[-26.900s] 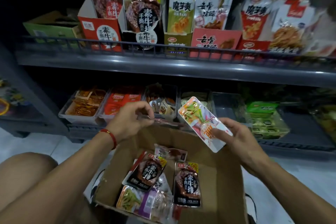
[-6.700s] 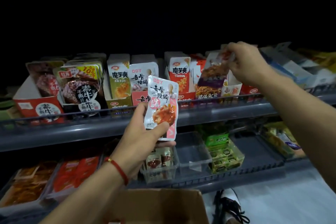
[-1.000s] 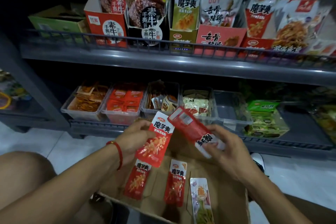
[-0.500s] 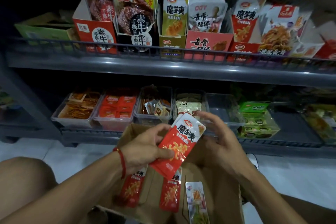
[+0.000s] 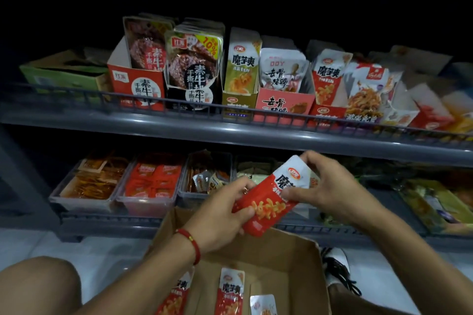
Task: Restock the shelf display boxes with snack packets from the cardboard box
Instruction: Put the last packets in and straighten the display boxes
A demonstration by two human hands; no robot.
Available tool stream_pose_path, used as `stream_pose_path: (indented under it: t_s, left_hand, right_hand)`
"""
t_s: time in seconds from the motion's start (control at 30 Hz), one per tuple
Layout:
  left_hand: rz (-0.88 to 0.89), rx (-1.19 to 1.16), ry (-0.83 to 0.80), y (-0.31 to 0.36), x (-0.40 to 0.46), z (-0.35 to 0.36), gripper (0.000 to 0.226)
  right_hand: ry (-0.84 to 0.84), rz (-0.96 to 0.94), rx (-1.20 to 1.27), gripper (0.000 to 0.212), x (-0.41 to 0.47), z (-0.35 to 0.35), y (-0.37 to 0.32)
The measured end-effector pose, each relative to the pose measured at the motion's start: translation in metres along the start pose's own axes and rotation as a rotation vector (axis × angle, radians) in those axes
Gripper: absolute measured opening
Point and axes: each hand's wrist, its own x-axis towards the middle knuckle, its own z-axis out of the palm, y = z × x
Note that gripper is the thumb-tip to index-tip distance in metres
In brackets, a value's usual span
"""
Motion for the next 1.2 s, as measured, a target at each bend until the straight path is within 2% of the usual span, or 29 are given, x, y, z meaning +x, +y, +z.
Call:
stream_pose_path:
  t_s: [0.13, 0.37, 0.53, 0.6, 0.67, 0.77, 0.93, 1.03, 1.1, 1.2]
  left_hand:
    - [0.165, 0.087, 0.081, 0.024, 0.016, -0.001, 0.025]
    - [0.235, 0.059, 0.241, 0.065, 0.047, -0.013, 0.039]
    - [0.169, 0.077, 0.340, 0.050, 0.049, -0.033, 0.042]
    - [0.130, 0.041, 0.364, 0.041, 0.049, -0.039, 0.042]
    - [0.090, 0.004, 0.367, 0.034, 0.050, -0.043, 0.043]
    - [0.074, 0.007, 0.341, 0.027, 0.053, -0.044, 0.043]
    - [0.069, 0.054, 0.306, 0.022, 0.057, -0.048, 0.042]
    - [0.071, 0.081, 0.290, 0.022, 0.056, -0.047, 0.041]
    - [0.075, 0.090, 0.277, 0.021, 0.056, -0.046, 0.041]
    - [0.078, 0.108, 0.264, 0.019, 0.055, -0.044, 0.043]
  right_hand:
    - [0.012, -0.011, 0.071, 0.037, 0.002, -0.034, -0.016]
    - [0.149, -0.102, 0.063, 0.028, 0.004, -0.089, -0.034]
    - [0.461, -0.160, -0.143, 0.028, 0.024, -0.138, -0.039]
    - [0.571, -0.175, -0.193, 0.032, 0.039, -0.157, -0.043]
    - [0.640, -0.181, -0.343, 0.040, 0.056, -0.173, -0.048]
    - [0.613, -0.174, -0.558, 0.051, 0.084, -0.183, -0.055]
    - [0.439, -0.061, -0.823, 0.072, 0.131, -0.175, -0.060]
    - [0.359, -0.058, -0.990, 0.066, 0.147, -0.159, -0.058]
    - [0.401, -0.105, -1.105, 0.059, 0.152, -0.151, -0.057]
    - [0.509, -0.148, -1.217, 0.064, 0.153, -0.145, -0.050]
